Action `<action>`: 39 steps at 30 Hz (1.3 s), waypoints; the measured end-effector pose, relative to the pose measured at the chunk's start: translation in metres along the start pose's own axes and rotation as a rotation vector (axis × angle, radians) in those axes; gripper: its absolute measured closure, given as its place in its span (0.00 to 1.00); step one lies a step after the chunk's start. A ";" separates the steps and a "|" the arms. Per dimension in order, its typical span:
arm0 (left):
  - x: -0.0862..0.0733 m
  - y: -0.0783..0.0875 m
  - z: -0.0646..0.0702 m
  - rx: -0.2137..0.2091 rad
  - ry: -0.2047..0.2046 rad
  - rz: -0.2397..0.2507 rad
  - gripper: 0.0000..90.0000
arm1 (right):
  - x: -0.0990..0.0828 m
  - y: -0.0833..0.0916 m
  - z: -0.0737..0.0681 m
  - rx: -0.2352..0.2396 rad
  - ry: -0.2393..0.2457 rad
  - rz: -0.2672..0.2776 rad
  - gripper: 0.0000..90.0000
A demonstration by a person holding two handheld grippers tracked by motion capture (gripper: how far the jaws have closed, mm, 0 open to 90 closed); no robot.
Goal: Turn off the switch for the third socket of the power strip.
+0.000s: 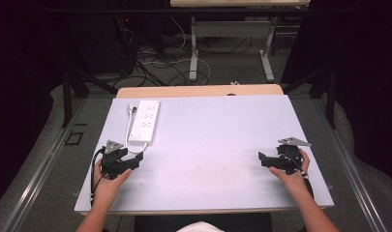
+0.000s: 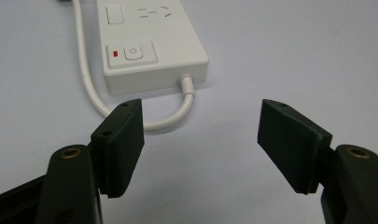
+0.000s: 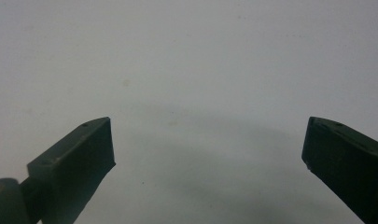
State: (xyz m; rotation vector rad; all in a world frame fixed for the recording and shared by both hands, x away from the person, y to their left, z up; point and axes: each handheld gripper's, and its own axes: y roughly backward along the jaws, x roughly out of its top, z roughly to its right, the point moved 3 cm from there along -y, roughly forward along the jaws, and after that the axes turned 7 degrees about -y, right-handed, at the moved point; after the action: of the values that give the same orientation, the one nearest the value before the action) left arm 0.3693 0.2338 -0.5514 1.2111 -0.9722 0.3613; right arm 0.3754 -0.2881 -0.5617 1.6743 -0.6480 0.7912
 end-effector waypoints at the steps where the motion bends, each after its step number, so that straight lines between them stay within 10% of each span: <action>1: 0.002 -0.001 0.000 0.004 0.002 0.008 0.37 | 0.000 0.000 0.000 -0.001 -0.001 0.001 0.02; 39: 0.099 0.003 -0.006 -0.015 0.067 0.001 0.49 | 0.000 0.001 0.002 -0.005 -0.025 0.006 0.05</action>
State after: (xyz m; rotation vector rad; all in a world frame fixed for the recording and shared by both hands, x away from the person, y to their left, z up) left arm 0.4260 0.2156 -0.4724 1.1779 -0.9164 0.3926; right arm 0.3747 -0.2908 -0.5616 1.6805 -0.6723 0.7738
